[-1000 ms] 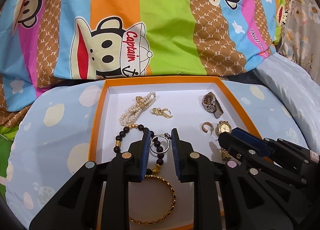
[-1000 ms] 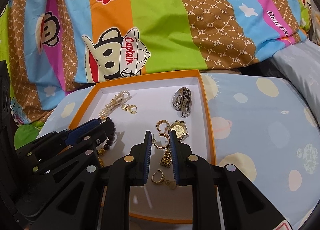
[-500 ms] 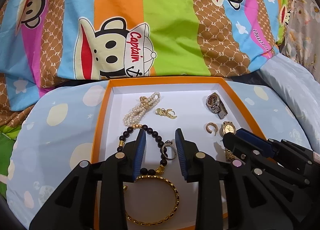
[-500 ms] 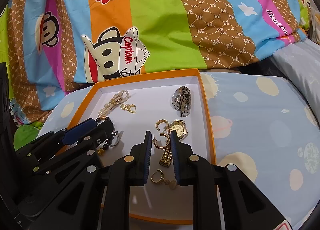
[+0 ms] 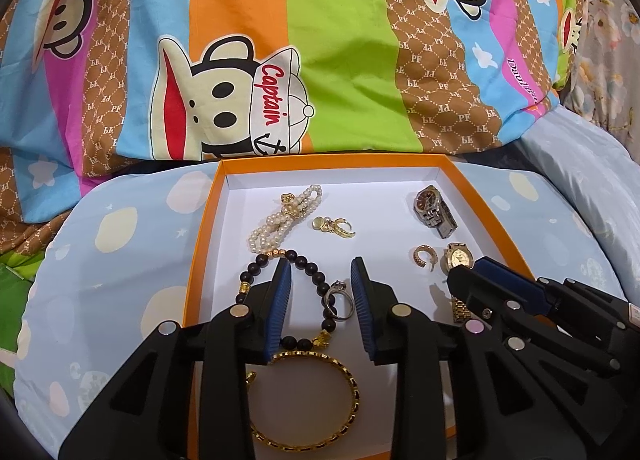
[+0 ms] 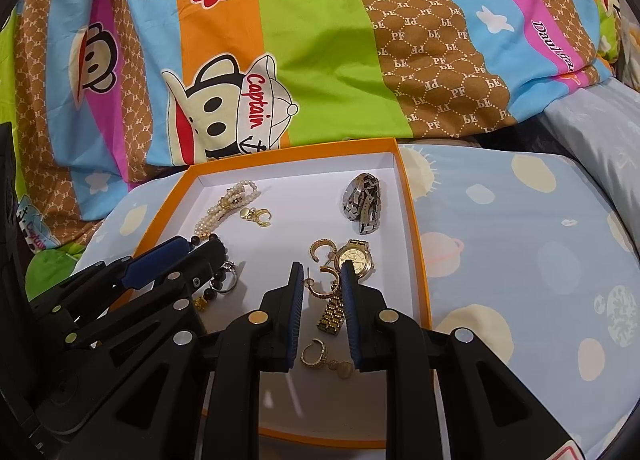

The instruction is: Organize jewelry

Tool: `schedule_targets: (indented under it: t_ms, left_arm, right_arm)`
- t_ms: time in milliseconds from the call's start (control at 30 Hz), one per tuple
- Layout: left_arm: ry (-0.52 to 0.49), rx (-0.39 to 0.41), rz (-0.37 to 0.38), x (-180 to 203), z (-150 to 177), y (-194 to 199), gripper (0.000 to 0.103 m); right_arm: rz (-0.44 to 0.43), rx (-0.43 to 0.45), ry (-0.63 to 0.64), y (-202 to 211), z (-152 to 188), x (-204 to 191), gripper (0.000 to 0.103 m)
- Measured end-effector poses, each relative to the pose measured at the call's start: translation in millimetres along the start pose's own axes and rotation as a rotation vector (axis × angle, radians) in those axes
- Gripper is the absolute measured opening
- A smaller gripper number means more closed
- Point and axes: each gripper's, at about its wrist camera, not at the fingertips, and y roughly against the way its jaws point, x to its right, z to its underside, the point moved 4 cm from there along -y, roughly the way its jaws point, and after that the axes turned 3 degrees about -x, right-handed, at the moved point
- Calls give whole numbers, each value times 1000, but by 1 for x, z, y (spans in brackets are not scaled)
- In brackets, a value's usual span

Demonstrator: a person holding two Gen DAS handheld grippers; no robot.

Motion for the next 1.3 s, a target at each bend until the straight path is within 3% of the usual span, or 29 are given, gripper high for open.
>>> schedule_targets:
  t_ms: [367, 867, 1300]
  left_arm:
    - [8, 77, -28, -2, 6, 20, 33]
    - [12, 117, -78, 3, 71, 91, 35]
    - [17, 135, -106, 5, 103, 124, 40]
  right_arm:
    - [54, 82, 39, 20, 6, -6, 25]
    - [91, 141, 68, 92, 75, -23, 33]
    - [91, 146, 54, 122, 112, -30, 39]
